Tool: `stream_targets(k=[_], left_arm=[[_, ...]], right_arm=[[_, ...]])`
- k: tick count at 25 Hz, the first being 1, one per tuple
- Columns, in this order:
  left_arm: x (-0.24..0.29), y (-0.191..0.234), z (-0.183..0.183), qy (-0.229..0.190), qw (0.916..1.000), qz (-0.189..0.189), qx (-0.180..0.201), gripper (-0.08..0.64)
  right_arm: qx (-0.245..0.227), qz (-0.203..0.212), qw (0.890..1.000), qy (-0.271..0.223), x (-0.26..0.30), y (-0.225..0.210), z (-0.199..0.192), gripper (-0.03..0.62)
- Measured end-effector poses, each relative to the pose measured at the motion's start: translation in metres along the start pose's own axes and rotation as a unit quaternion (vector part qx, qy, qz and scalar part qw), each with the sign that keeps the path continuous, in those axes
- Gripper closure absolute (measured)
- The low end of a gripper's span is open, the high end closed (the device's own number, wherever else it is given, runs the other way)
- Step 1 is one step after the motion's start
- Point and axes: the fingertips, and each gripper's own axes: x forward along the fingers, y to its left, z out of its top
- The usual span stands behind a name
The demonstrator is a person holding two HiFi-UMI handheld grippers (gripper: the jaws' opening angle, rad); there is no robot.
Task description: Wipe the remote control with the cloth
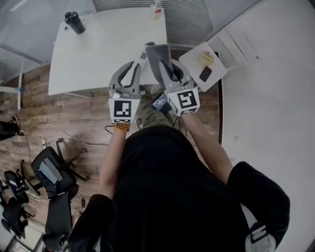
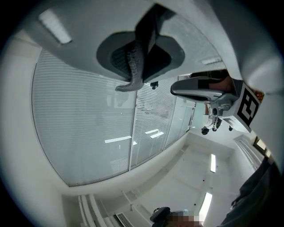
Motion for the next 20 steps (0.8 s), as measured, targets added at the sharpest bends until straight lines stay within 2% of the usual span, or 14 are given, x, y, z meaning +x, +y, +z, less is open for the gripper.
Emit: stream_targets(k=[3,7,11,16,20], left_arm=[[-0.006,0.002,0.013,-0.013,0.9999,0.005,0.005,0.546],[-0.007,-0.002,0.02,-0.017,0.9998,0.008,0.006,0.558],[-0.01,-0.003,0.026,-0.012,0.9993,0.021,-0.029,0.56],[-0.011,-0.01,0.026,-0.019,0.9997,0.009,0.013,0.56],[-0.016,-0.009,0.027,-0.015,0.9997,0.02,0.005,0.56]], right_arm=[[-0.008,-0.006,1.0,-0.004,-0.002,0.005,0.006,0.547],[-0.019,-0.007,1.0,0.001,-0.009,0.005,0.008,0.557],[-0.024,-0.013,1.0,0.006,-0.016,0.003,0.011,0.557],[-0.029,-0.008,1.0,0.002,-0.02,0.003,0.013,0.557],[-0.03,-0.003,1.0,-0.001,-0.019,0.006,0.013,0.557]])
